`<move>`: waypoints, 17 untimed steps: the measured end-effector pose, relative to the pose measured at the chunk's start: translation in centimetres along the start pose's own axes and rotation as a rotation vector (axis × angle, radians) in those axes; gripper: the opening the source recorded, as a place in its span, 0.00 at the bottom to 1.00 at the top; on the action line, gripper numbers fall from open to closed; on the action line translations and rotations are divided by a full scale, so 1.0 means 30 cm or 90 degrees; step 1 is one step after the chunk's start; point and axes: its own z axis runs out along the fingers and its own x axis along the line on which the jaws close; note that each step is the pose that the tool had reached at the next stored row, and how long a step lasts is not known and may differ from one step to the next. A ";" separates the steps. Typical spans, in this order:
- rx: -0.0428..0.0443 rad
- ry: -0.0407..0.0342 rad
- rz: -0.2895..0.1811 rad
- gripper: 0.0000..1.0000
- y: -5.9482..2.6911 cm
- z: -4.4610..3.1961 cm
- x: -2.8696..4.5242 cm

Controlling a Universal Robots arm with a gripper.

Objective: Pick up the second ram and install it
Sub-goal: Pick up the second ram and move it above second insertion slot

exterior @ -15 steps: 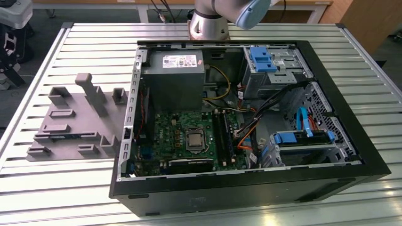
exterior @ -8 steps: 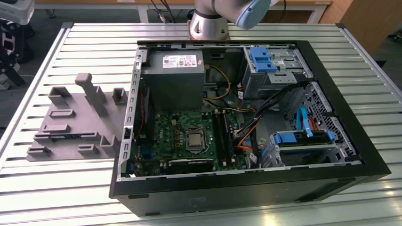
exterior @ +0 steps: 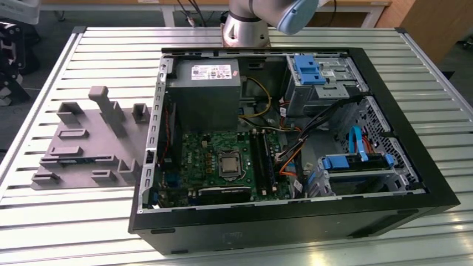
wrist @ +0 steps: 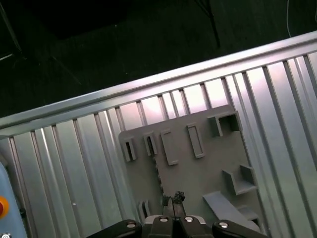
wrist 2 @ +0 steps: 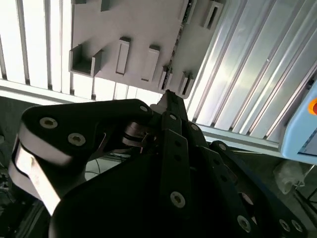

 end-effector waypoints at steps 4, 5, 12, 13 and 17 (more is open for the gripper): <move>-0.0005 0.0015 -0.046 0.11 0.000 0.003 0.000; -0.0006 0.0018 -0.057 0.11 0.000 0.003 0.000; 0.0014 0.0033 -0.121 0.11 0.000 0.007 0.000; 0.0068 0.0020 -0.122 0.11 0.000 0.009 0.000; 0.0171 -0.0001 -0.116 0.11 -0.001 0.015 0.000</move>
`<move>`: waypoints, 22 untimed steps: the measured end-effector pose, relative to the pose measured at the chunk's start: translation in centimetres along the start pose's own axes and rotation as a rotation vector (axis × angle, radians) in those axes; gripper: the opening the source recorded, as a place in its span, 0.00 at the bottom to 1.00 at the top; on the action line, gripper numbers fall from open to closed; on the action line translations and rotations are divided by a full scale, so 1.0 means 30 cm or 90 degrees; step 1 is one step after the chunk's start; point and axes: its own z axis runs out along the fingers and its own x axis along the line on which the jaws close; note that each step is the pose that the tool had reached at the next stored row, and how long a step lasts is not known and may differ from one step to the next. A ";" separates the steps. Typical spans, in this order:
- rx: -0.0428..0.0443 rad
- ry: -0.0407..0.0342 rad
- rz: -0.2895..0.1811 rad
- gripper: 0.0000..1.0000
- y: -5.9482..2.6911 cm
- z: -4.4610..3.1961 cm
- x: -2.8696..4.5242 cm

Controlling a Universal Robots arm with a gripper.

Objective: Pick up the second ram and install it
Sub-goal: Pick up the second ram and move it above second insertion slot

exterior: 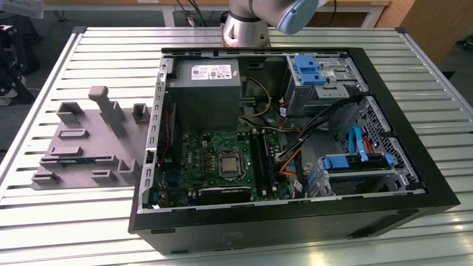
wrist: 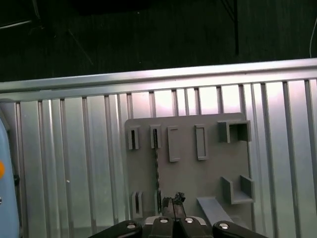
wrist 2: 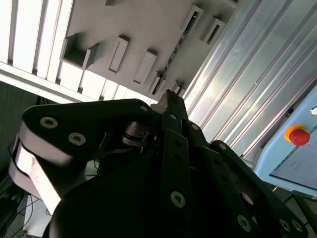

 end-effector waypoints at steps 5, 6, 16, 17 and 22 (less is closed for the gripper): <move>0.0002 -0.0001 0.012 0.11 0.000 0.010 0.000; 0.0002 0.0000 0.016 0.11 0.000 0.011 0.000; 0.0003 -0.0001 0.021 0.11 0.000 0.012 0.000; 0.0003 -0.0001 0.021 0.11 0.000 0.012 0.000; 0.0003 -0.0001 0.021 0.17 0.000 0.012 0.000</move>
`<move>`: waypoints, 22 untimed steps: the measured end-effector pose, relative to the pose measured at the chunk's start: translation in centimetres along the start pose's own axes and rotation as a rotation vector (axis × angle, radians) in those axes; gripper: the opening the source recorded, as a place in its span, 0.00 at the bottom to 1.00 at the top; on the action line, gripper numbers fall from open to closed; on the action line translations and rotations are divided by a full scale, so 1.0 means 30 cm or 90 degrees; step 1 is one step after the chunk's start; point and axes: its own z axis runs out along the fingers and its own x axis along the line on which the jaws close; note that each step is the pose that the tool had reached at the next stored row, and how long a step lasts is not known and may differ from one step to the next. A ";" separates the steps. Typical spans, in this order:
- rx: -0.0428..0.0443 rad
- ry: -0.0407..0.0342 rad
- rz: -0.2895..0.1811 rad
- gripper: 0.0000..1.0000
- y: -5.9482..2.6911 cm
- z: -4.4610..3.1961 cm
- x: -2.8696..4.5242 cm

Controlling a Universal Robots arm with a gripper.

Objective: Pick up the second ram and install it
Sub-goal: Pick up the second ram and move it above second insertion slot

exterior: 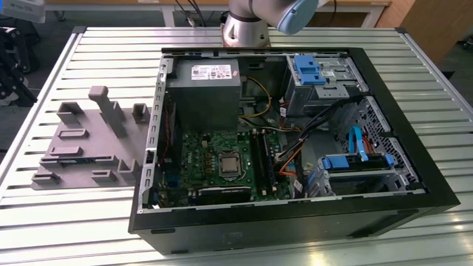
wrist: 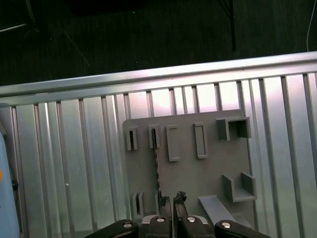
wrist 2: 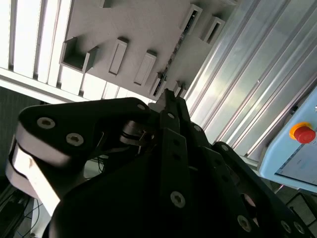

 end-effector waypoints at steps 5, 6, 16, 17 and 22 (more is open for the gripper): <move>0.0000 0.0000 0.000 0.24 0.000 0.000 0.000; -0.0001 0.0000 0.000 0.24 0.000 0.001 0.000; 0.0000 0.0000 0.000 0.31 0.000 0.019 0.000; 0.0000 0.0000 0.000 0.31 0.000 0.022 0.000; -0.0001 0.0000 0.000 0.31 0.000 0.040 0.001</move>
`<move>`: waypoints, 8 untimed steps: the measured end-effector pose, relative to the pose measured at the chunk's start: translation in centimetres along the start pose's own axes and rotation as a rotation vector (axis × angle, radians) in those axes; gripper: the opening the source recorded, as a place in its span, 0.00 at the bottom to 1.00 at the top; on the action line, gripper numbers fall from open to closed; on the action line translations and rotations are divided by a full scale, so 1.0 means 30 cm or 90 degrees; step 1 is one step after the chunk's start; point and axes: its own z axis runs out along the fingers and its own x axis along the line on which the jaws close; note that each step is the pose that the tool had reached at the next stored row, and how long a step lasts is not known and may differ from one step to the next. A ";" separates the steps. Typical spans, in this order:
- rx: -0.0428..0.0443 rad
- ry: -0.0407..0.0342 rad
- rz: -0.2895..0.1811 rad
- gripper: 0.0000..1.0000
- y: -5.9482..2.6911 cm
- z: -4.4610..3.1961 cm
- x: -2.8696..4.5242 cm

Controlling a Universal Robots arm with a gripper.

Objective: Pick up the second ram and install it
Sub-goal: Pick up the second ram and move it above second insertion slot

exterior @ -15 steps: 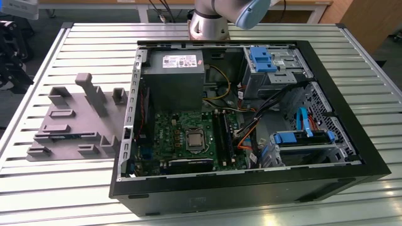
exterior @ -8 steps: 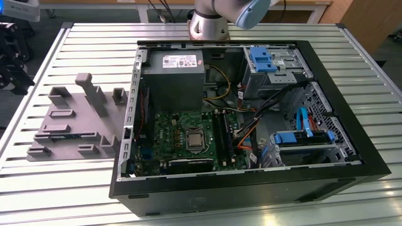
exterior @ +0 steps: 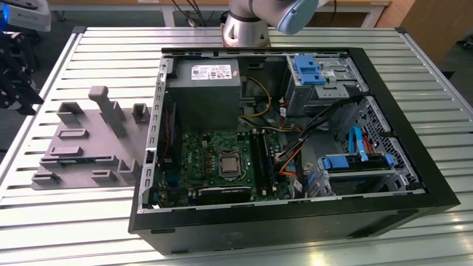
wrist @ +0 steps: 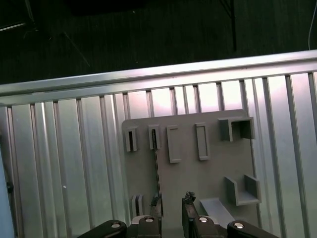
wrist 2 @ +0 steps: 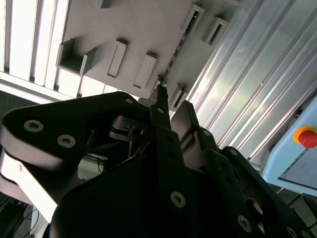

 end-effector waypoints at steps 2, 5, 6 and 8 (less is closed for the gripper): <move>0.0001 -0.0001 0.000 0.31 0.000 0.008 0.000; 0.0001 -0.0001 0.007 0.31 0.000 0.018 0.000; 0.0001 0.0000 0.008 0.31 0.000 0.020 0.000; 0.0000 0.0001 0.008 0.31 0.000 0.020 0.000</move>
